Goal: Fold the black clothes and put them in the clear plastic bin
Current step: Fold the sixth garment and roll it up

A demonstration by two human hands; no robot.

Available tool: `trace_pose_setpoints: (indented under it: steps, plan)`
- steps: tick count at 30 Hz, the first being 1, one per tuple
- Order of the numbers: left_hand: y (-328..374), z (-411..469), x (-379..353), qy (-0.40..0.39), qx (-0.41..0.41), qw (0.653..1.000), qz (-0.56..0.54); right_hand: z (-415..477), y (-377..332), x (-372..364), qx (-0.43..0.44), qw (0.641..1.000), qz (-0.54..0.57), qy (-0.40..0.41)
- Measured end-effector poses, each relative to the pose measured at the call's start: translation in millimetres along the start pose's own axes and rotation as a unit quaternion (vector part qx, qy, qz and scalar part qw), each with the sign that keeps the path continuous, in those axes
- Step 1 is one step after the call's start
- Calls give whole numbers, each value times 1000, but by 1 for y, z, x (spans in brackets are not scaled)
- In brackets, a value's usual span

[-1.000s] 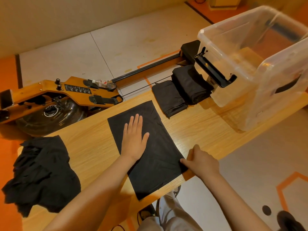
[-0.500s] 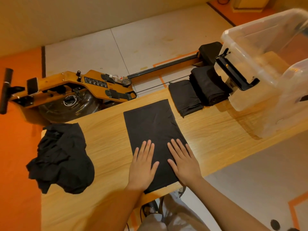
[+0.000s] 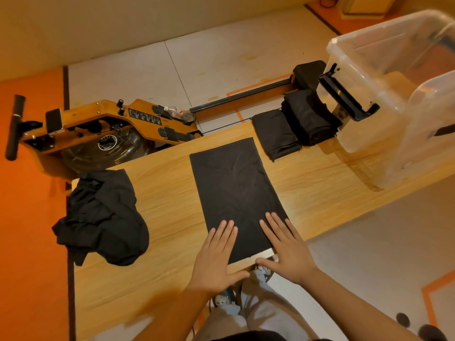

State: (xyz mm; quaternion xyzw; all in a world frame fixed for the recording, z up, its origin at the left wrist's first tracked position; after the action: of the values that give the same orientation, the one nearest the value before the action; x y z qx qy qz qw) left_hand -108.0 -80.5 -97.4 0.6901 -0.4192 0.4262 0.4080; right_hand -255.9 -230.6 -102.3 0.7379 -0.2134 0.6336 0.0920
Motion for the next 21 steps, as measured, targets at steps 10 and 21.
trace_pose_setpoints:
  steps: [10,21]
  plan:
    - [5,-38,-17,2,-9,1000,13,-29,-16,-12,-1,997,-4,71]
    - [-9,-65,11,26,-10,977,-213,-41,-17,0,13,990,112,82]
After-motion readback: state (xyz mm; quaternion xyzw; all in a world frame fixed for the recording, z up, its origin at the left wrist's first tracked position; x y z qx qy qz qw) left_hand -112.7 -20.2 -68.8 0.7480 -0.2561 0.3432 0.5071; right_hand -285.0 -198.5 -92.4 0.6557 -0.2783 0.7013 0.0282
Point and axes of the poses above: each hand's wrist, its own z-axis towards the middle knuckle, its own x-axis out of the back of the hand, y = z × x, the point moved 3 cm from there along z, towards the middle knuckle, and after that the axes turned 2 degrees about -z, right-handed, at the moved point
